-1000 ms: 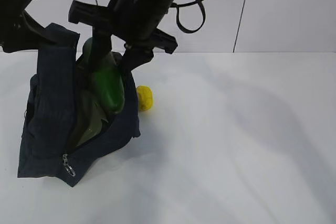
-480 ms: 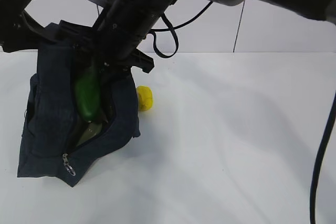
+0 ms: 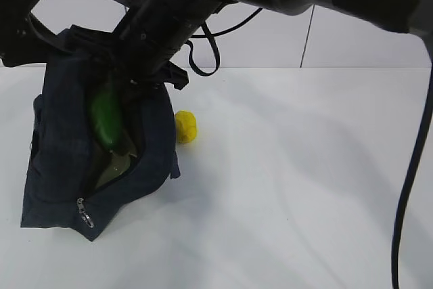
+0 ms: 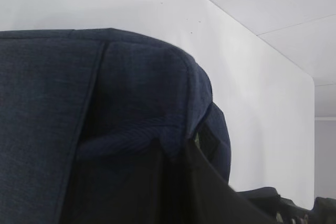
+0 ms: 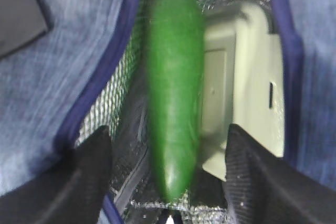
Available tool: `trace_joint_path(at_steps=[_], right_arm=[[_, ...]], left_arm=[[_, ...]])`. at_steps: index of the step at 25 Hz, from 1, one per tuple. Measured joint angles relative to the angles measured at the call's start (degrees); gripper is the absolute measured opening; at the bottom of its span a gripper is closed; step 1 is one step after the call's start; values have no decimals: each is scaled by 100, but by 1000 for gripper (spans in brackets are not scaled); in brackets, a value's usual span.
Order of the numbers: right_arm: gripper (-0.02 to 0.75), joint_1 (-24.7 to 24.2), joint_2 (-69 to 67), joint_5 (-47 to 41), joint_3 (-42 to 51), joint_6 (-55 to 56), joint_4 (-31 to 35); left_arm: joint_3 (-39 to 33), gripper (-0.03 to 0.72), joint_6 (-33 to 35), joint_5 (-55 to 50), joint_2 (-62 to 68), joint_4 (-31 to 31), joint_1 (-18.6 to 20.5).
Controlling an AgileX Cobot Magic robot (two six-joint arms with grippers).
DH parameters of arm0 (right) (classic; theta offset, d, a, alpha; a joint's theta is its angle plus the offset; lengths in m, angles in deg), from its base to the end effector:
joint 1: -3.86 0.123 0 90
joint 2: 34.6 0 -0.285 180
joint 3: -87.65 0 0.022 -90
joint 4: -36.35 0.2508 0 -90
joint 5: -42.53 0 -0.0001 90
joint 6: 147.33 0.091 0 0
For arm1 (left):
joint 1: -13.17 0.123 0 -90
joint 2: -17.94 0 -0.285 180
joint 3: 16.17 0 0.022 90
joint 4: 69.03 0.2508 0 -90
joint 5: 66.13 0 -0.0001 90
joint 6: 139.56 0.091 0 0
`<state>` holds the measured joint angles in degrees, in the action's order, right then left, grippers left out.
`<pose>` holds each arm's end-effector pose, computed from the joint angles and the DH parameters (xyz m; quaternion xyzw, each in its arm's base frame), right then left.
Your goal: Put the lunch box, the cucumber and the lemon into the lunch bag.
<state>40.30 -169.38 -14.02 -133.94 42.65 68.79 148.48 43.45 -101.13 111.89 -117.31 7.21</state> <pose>0.3771 0.3291 0.2665 -0.1267 0.9224 0.3425 0.1258 0.3166 -0.0723 0.2877 -0.1783 0.8853 -0.3331 0.2712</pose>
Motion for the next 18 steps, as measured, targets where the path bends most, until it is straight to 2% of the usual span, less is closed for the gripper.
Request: trace_joint_path(at_steps=[3, 6, 15, 18], right_arm=[[489, 0, -31, 0, 0, -182, 146], [521, 0, -58, -48, 0, -248, 184], [527, 0, -58, -144, 0, -290, 492], [525, -80, -70, -423, -115, -488, 517]], left_arm=[[0, 25, 0, 2, 0, 0, 3], [0, 25, 14, 23, 0, 0, 3], [0, 25, 13, 24, 0, 0, 3], [0, 25, 13, 24, 0, 0, 3]])
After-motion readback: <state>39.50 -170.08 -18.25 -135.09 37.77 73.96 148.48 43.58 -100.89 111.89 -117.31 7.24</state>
